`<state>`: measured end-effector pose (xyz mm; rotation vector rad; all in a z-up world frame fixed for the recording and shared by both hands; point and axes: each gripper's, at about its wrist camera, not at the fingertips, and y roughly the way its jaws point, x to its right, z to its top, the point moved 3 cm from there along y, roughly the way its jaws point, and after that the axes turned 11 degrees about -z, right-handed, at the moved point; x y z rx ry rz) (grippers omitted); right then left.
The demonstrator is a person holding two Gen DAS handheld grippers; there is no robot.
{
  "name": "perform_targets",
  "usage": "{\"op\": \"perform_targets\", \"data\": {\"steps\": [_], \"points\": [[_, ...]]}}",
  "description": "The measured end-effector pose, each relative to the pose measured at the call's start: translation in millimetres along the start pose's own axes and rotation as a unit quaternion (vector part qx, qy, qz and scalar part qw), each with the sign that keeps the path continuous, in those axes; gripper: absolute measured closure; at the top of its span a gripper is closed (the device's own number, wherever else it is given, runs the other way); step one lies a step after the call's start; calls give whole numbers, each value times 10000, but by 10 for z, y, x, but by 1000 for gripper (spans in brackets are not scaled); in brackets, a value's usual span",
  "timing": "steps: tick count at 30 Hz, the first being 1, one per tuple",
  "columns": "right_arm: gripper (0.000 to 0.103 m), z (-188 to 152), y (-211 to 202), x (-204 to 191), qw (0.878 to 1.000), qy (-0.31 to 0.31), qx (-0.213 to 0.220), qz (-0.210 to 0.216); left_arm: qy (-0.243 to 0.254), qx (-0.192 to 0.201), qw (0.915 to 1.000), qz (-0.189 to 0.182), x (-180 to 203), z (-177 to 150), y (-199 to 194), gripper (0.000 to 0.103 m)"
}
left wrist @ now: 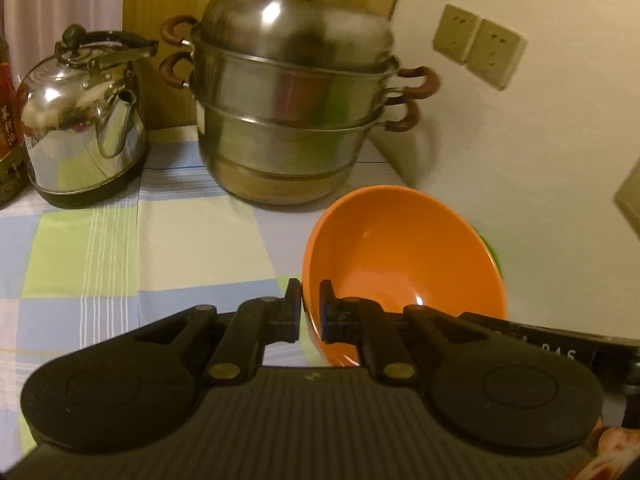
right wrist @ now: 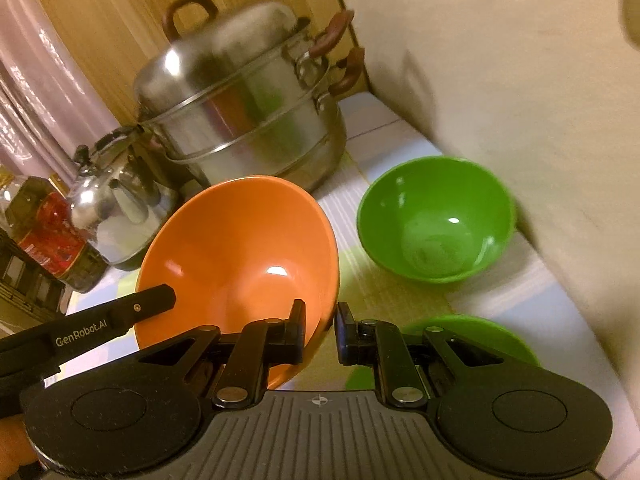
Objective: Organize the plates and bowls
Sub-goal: 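Lift the orange bowl with both tools and carry it over a green bowl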
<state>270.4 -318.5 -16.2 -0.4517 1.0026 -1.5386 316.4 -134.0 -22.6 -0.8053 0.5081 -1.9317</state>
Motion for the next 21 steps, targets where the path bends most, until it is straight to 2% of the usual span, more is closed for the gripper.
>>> {"op": "perform_targets", "data": {"steps": [10,21], "points": [[88,-397,-839,287,9996,-19,126,-234,-33,27,9997,-254,532,-427,-551,96],[88,-1018,-1426,680,9991,53,23,-413,121,-135,9991,-382,1001,-1046,-945,96]]}}
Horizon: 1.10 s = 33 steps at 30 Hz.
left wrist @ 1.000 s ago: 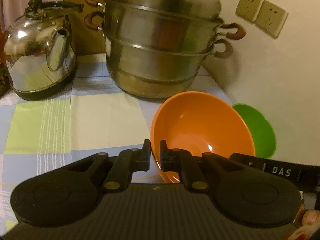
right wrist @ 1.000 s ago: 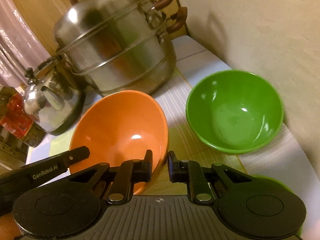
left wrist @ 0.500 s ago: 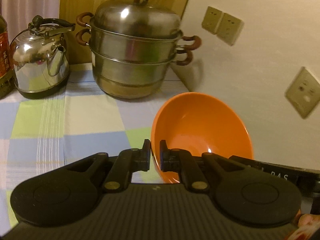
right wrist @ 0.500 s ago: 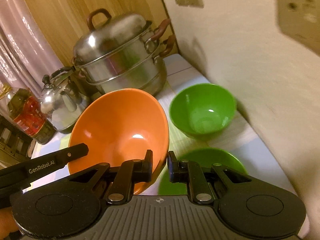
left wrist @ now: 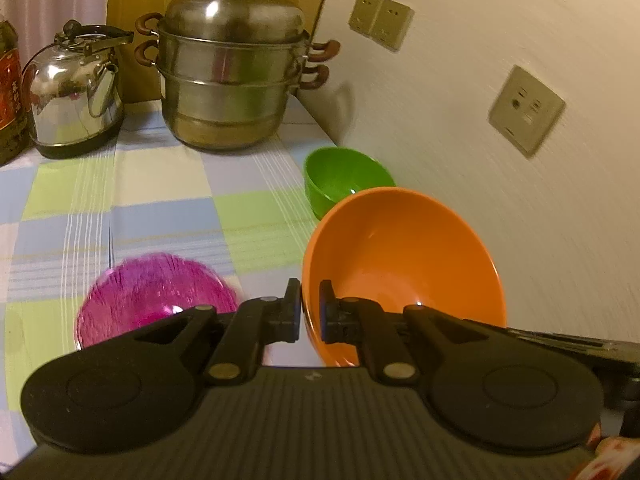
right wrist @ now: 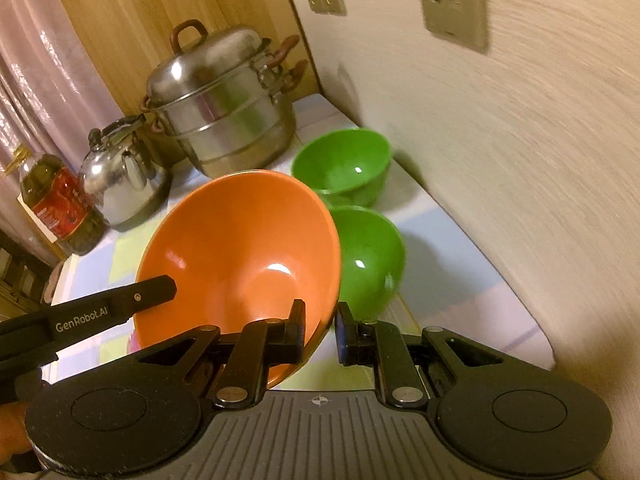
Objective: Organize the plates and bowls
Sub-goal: 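Lift the orange bowl with both tools and carry it over a green bowl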
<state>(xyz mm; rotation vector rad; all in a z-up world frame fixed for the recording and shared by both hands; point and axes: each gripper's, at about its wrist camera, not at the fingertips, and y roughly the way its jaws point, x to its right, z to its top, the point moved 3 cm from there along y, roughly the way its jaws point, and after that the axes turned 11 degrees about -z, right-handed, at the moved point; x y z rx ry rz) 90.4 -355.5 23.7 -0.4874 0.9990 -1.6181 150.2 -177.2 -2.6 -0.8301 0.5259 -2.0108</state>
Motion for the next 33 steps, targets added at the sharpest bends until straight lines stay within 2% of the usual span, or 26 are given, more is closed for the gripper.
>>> {"op": "perform_targets", "data": {"steps": [9,20,26,33], "points": [[88,-357,-184,171,10000,-62,-49,-39,47,-111,9999,23,169,-399,-153,96],[88,-634,-192,246,9996,-161,-236,-83,-61,-335,9994,1,172,-737,-179,96],[88,-678,-140,293,9994,-115,-321,-88,-70,-387,9992,-20,180,-758,-136,96],[88,-556,-96,325,9996,-75,-238,-100,-34,-365,9993,-50,190,-626,-28,96]]}}
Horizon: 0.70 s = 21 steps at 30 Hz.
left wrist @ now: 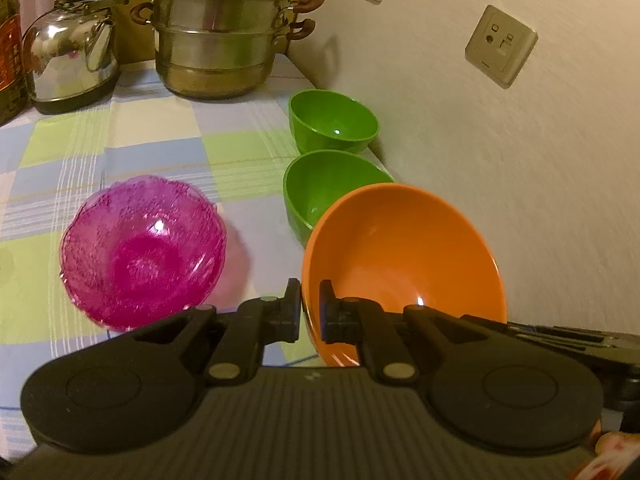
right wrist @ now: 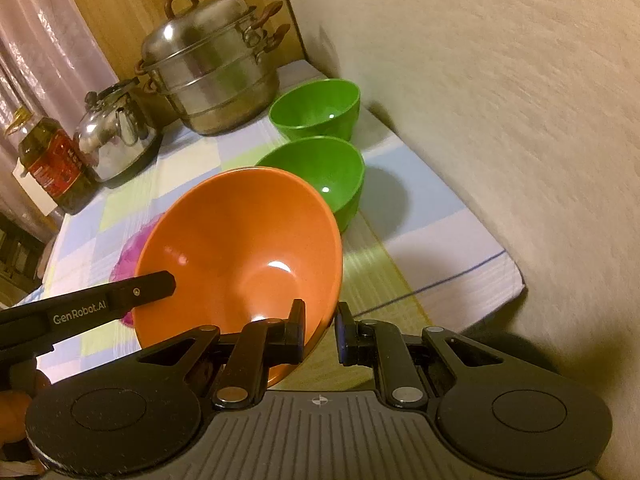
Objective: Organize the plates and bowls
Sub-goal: 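Lift the orange bowl with both tools and carry it over a green bowl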
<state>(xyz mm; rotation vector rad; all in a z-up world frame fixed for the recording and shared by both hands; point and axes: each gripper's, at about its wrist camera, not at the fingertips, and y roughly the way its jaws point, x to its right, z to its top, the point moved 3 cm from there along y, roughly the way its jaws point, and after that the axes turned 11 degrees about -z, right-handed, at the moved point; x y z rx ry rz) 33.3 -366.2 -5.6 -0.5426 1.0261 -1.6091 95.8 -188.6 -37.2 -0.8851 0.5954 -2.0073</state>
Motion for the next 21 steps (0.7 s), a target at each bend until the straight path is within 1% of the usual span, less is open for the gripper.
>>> {"op": "perform_targets", "data": {"steps": [6,13,21], "points": [[88,239,109,36,10000,28,82,-24,21,32,10000,-47,-6,224,175,96],[88,571,346,75,9999,74,141,-53,57,74,9999,-68,-49,583,453,96],[88,912,714,46,9999,41,98,-89,68,-76,9999,-26,-195,882,860,96]]}}
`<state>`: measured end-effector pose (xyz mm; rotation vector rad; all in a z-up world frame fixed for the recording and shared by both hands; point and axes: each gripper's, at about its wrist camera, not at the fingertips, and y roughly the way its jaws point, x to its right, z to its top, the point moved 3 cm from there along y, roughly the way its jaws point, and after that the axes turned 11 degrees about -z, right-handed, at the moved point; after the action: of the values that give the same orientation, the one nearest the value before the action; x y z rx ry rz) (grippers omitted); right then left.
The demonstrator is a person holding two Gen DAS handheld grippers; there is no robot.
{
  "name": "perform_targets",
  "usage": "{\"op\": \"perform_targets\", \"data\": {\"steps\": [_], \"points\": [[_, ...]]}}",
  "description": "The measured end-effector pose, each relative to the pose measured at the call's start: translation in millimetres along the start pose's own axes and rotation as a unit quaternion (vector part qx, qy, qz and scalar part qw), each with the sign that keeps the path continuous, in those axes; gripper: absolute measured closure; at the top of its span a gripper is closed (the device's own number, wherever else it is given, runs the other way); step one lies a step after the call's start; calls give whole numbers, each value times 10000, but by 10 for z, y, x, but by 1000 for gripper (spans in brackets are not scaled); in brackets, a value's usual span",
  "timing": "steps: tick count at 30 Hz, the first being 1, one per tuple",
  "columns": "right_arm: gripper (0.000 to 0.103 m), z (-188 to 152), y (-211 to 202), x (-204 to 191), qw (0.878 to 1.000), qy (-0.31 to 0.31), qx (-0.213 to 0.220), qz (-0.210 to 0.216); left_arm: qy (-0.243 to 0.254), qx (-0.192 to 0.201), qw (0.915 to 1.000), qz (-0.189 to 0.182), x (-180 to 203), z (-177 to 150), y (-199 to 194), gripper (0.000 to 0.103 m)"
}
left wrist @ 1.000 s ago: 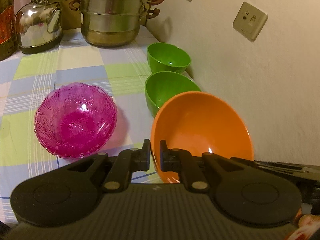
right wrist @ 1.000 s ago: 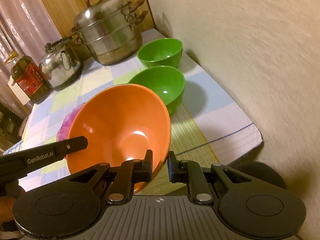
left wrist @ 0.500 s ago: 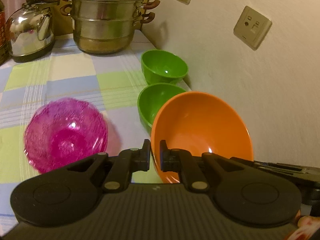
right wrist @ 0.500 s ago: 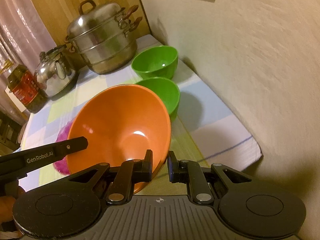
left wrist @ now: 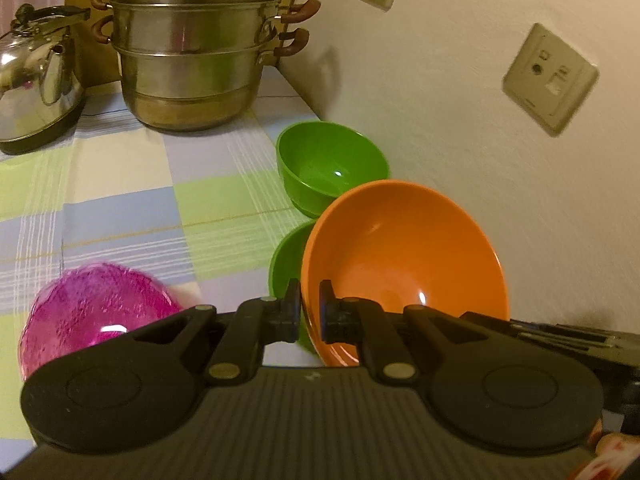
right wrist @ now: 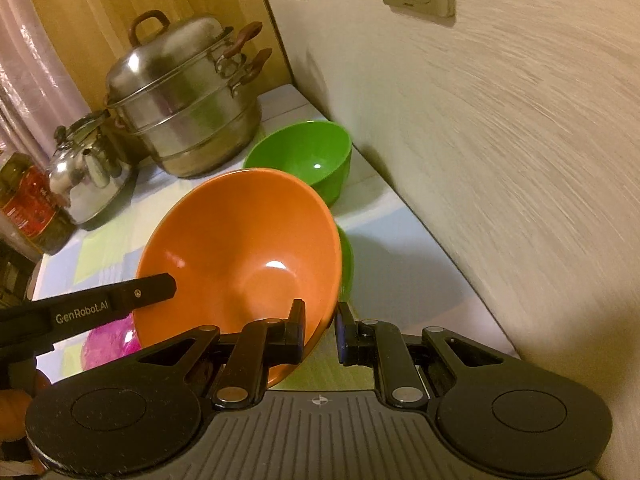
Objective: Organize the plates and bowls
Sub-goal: 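Lift the orange bowl with both tools and carry it over a green bowl, then lower the orange bowl into the green bowl and open both tools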
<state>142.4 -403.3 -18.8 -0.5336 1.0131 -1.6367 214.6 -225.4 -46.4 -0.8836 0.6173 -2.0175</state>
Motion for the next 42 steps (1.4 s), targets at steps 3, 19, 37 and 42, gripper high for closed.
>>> {"op": "perform_targets", "data": {"steps": [3,19,37,42], "points": [[88,85,145,-13,10000,18,-61,-13,-6,-66,10000,58,-51,86,149,96],[88,123,675,-108,9987,-317,-309,-242,43,-383,9990,231,-249,98,584,96],[88,37,725,-270,9925,-1011,-4,-689,118,-450,9984,324,-279,17,652,96],[88,33,743,-242,9922,-1027,-3,-712,118,-435,9985,318,-286,22,648,96]]}}
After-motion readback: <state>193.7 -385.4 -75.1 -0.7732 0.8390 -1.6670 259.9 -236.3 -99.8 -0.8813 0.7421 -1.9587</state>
